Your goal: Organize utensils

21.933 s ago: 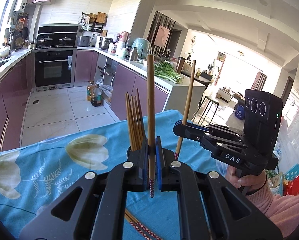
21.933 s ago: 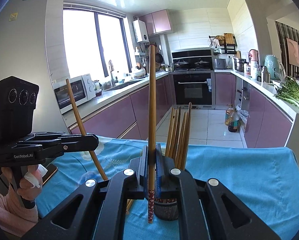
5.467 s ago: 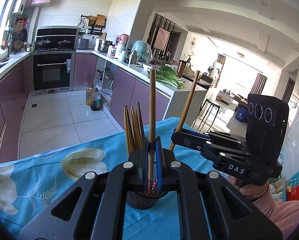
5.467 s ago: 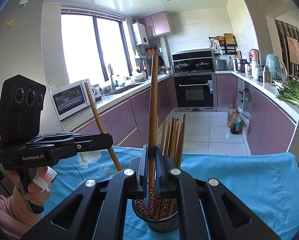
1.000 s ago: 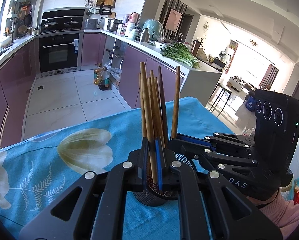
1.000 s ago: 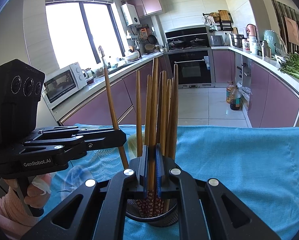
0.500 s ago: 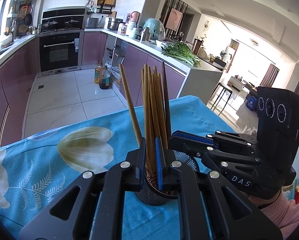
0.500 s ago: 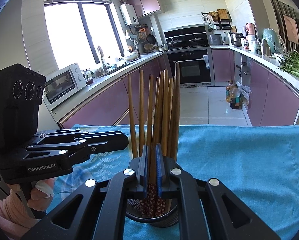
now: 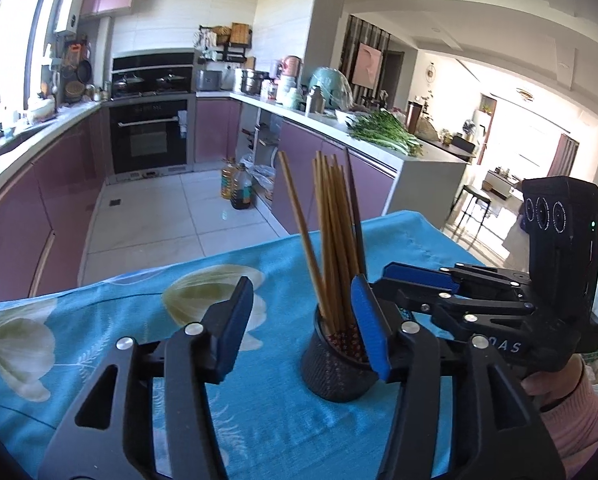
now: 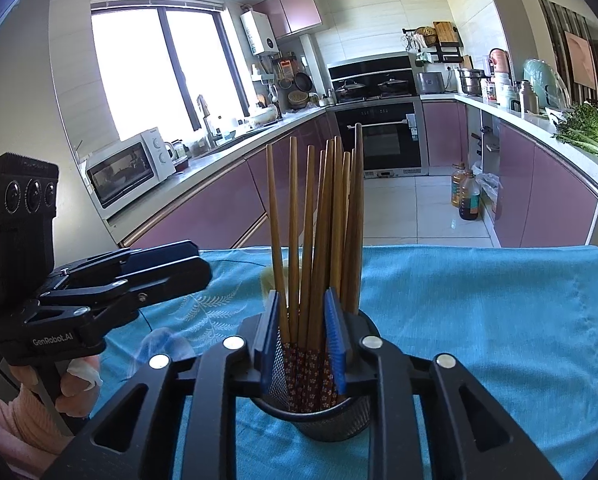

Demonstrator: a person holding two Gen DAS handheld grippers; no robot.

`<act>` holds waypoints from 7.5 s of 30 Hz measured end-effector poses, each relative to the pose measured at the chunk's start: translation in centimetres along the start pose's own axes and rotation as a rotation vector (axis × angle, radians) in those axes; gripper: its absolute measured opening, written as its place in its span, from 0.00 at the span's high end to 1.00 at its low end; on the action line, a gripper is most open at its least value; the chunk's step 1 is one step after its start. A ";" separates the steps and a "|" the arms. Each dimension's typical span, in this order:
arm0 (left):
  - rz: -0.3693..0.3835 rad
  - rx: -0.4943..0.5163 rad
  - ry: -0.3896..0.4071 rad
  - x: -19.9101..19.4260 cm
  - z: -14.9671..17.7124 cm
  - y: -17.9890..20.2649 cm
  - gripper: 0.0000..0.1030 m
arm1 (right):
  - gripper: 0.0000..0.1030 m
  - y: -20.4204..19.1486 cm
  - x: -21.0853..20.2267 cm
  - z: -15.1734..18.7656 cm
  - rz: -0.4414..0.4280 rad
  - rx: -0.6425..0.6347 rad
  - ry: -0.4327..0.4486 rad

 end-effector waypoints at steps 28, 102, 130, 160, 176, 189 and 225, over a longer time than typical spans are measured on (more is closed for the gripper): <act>-0.265 0.031 0.179 -8.7 2.0 -2.9 0.06 | 0.14 -2.8 -2.9 2.7 0.091 -0.087 0.091; -0.488 0.025 0.315 -16.3 4.2 -2.3 0.06 | 0.07 -8.1 -6.4 4.4 0.211 -0.178 0.303; -0.494 0.022 0.314 -16.3 4.4 -2.5 0.06 | 0.07 -8.1 -6.3 4.4 0.217 -0.171 0.306; -0.514 0.033 0.315 -16.4 4.8 -2.5 0.06 | 0.07 -8.6 -6.1 4.4 0.237 -0.170 0.335; -0.518 0.029 0.326 -16.4 5.0 -2.5 0.06 | 0.07 -8.6 -6.2 4.5 0.246 -0.166 0.359; -0.524 0.027 0.332 -16.5 4.8 -2.4 0.06 | 0.07 -8.5 -6.2 4.6 0.246 -0.163 0.360; -0.526 0.026 0.334 -16.5 4.7 -2.5 0.06 | 0.07 -8.6 -6.2 4.8 0.247 -0.157 0.357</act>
Point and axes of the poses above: each gripper's, at about its wrist camera, not at the fingertips, and x roughly the way its jaws point, y to its right, z to its underside, the point moved 5 cm from there along x, roughly the way its jaws point, and after that the axes turned 10 degrees about y, right-handed, at the moved point
